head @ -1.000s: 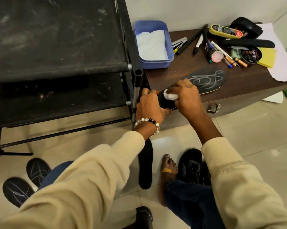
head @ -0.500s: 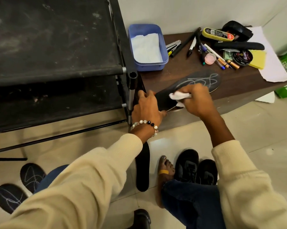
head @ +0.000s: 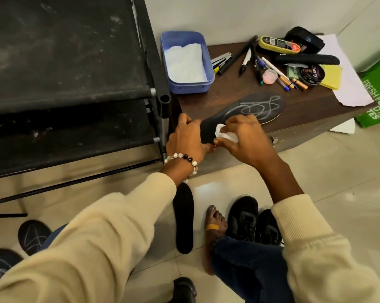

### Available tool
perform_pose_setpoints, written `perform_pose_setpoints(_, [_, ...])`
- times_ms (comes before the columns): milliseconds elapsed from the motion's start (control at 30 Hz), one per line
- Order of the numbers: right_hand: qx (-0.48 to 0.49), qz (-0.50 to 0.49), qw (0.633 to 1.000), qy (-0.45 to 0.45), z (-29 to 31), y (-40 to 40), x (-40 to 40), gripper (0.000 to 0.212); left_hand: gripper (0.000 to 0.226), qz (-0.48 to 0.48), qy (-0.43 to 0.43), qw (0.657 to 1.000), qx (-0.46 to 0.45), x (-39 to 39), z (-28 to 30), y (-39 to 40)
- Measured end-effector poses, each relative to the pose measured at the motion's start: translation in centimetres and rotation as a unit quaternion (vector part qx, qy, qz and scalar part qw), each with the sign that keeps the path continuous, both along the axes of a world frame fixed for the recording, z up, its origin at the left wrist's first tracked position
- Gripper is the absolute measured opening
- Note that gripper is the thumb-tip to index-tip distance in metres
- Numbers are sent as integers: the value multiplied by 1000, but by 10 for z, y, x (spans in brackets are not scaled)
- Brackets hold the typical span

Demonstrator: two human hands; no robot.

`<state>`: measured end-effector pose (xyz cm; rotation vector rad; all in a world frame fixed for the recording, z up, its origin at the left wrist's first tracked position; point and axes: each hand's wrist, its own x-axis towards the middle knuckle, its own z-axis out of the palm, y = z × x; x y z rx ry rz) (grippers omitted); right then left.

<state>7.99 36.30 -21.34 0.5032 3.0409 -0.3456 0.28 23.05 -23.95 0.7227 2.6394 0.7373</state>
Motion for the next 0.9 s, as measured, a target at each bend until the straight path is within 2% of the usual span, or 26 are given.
perform_pose_setpoints(100, [44, -37, 998, 28, -6, -6, -3, 32, 67, 5, 0, 1000, 2, 0, -2, 1])
perform_pose_setpoints(233, [66, 57, 996, 26, -10, -22, -8, 37, 65, 6, 4, 1000, 11, 0, -2, 0])
perform_pose_setpoints(333, [58, 81, 995, 20, -8, -14, -8, 36, 68, 1, 10, 1000, 1, -1, -2, 1])
perform_pose_setpoints(533, [60, -17, 998, 19, -11, 4, -6, 36, 69, 0, 14, 1000, 1, -1, -2, 1])
perform_pose_setpoints(667, [40, 87, 994, 46, -13, -20, -4, 29, 66, 6, 18, 1000, 9, 0, -2, 2])
perform_pose_setpoints(733, [31, 107, 991, 68, -17, -23, 0, 30, 65, 7, 16, 1000, 11, 0, -2, 2])
perform_pose_setpoints(900, [52, -6, 996, 66, -16, -1, 2, 27, 71, 3, 9, 1000, 4, -1, 0, 2])
